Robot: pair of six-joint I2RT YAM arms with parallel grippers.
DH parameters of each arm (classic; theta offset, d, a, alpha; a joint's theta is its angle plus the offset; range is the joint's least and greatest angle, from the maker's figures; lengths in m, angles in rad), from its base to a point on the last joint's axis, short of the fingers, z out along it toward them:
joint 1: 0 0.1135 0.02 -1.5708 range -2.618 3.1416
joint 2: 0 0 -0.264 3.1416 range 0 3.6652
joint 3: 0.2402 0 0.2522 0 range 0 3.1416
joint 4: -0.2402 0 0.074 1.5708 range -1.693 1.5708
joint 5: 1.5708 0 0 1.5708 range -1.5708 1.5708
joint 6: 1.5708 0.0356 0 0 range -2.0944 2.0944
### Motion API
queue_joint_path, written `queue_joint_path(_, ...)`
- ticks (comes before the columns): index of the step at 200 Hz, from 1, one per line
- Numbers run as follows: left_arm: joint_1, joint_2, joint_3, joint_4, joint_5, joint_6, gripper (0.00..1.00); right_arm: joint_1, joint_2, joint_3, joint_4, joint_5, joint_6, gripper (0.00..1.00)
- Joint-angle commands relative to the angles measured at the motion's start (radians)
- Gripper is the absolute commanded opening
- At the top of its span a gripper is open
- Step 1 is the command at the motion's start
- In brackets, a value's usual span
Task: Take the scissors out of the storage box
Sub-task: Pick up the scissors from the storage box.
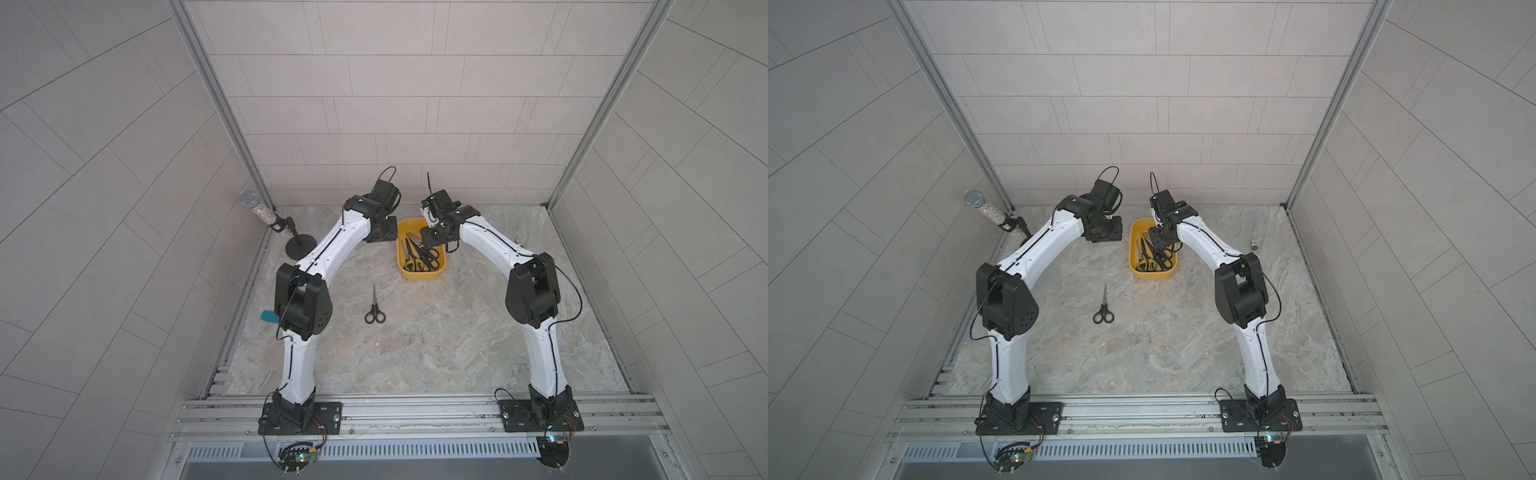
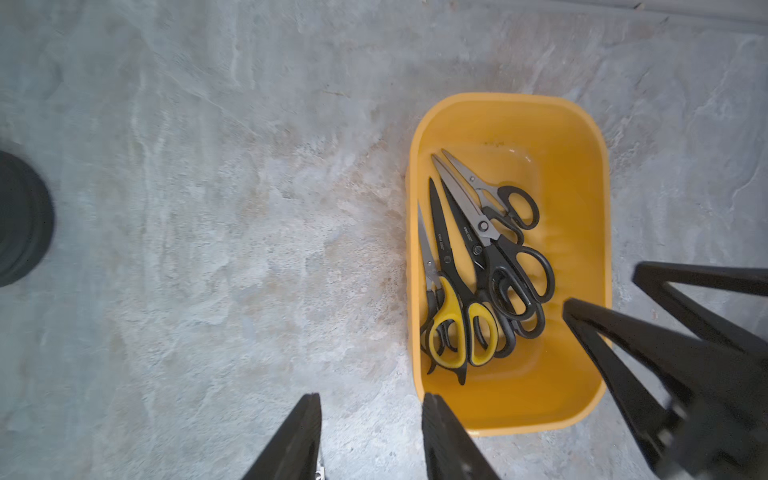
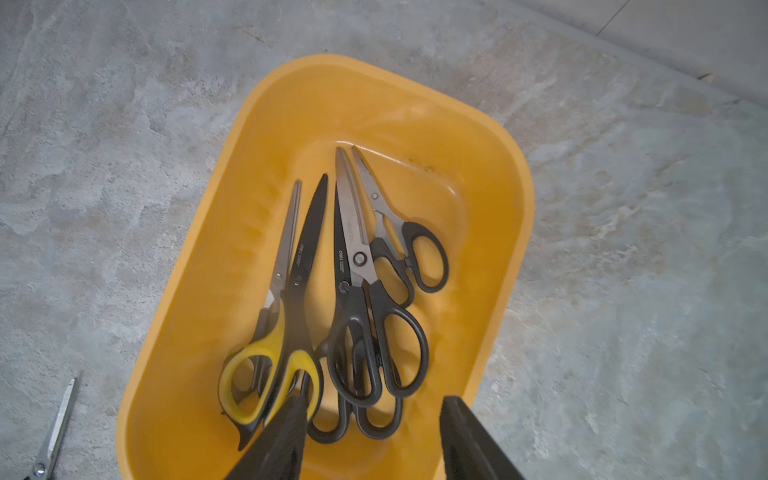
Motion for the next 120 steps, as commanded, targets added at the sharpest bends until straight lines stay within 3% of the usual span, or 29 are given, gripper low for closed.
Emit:
queue_joint_path(1,0.025,-0.032,-0.093,-0.009,0.004,0.025,0.46,-0.005,0.056,0.054,-0.067,-0.012,-0.003,0.48)
queue_joint_path(55,0.069,-0.115,-0.237,0.047,0.019,0.028,0.46,-0.021,0.073,0.032,-0.086,-0.027,0.019,0.45)
queue_joint_path(120,0.089,-0.136,-0.251,0.068,0.022,0.032,0.45,-0.019,0.117,0.042,-0.093,-0.048,0.03,0.45)
